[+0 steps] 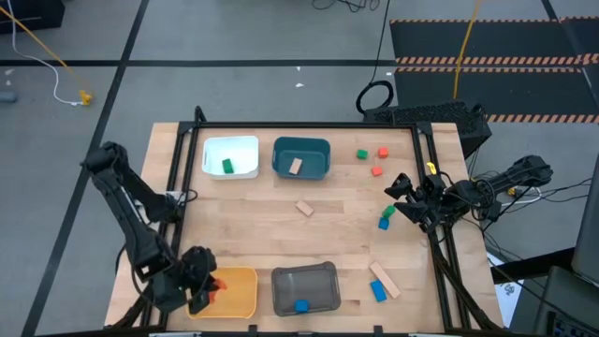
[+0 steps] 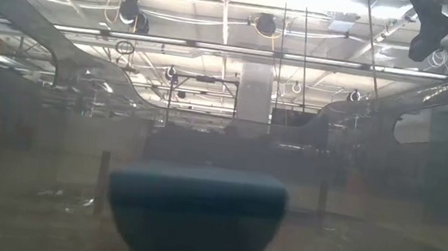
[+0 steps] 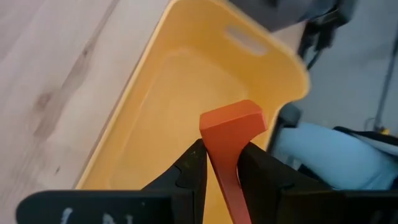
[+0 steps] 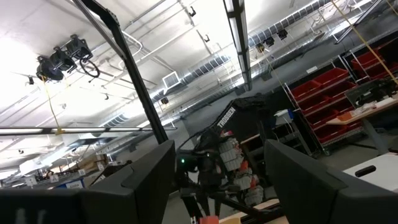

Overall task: Sort & place blocks by color
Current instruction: Put the bottom left orange block into the yellow bin

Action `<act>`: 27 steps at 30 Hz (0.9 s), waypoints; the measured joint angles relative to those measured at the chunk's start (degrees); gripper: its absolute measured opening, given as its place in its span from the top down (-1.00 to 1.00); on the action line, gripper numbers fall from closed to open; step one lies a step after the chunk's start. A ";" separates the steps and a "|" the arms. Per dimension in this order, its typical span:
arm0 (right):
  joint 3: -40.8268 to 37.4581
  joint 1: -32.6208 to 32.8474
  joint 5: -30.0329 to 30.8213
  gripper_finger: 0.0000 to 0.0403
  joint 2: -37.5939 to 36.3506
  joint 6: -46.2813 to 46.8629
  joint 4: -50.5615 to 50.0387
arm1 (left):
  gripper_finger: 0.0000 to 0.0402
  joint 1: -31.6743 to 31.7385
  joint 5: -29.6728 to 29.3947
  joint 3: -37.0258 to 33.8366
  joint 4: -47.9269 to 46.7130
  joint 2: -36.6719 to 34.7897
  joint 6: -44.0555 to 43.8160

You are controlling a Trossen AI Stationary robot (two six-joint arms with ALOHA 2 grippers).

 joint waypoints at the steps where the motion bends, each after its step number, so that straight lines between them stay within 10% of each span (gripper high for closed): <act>1: 0.01 -0.01 -0.01 -0.20 -0.01 -0.02 0.00 | 0.58 -0.33 -0.01 -0.28 0.04 0.41 -0.54; 27: 0.01 0.00 0.00 -0.20 0.01 -0.02 0.02 | 0.57 1.90 3.78 -0.36 -1.75 5.19 -5.86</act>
